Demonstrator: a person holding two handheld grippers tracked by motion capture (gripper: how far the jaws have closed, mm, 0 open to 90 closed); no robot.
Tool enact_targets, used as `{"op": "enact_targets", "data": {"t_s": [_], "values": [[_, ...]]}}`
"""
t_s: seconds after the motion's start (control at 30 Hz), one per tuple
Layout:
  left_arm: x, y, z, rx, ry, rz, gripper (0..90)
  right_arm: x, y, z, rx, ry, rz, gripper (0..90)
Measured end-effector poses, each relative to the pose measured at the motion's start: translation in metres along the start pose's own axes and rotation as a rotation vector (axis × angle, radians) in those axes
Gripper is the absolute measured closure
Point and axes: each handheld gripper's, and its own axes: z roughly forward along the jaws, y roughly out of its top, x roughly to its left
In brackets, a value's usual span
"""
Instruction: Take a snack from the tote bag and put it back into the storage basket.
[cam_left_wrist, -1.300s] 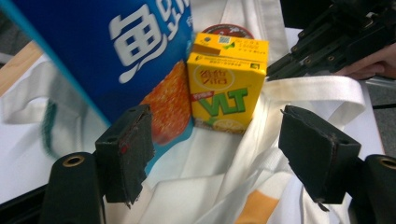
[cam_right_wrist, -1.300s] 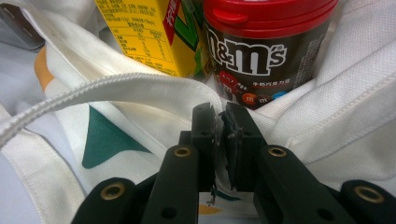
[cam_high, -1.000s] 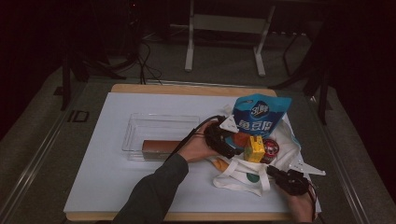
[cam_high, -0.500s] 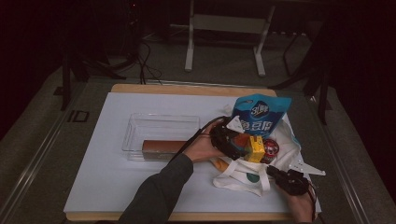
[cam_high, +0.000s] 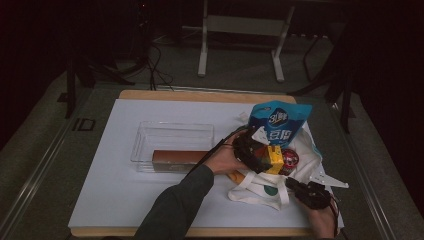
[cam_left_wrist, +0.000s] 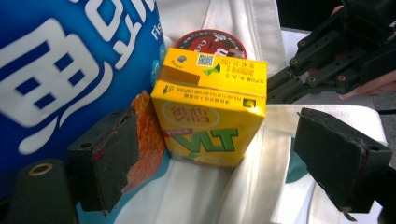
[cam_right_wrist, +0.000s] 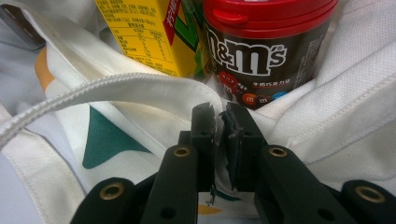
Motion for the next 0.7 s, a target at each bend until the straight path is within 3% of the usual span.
{"op": "enact_targets", "data": {"t_s": [0.3,0.7], "values": [[0.007,0.000,0.014,0.011,-0.032,-0.025,14.7,0.000,0.000,0.000,0.000,0.001,0.000,82.2],[0.009,0.004,0.026,0.014,-0.037,-0.025,14.8,0.000,0.000,0.000,0.000,0.003,0.001,82.1]]}}
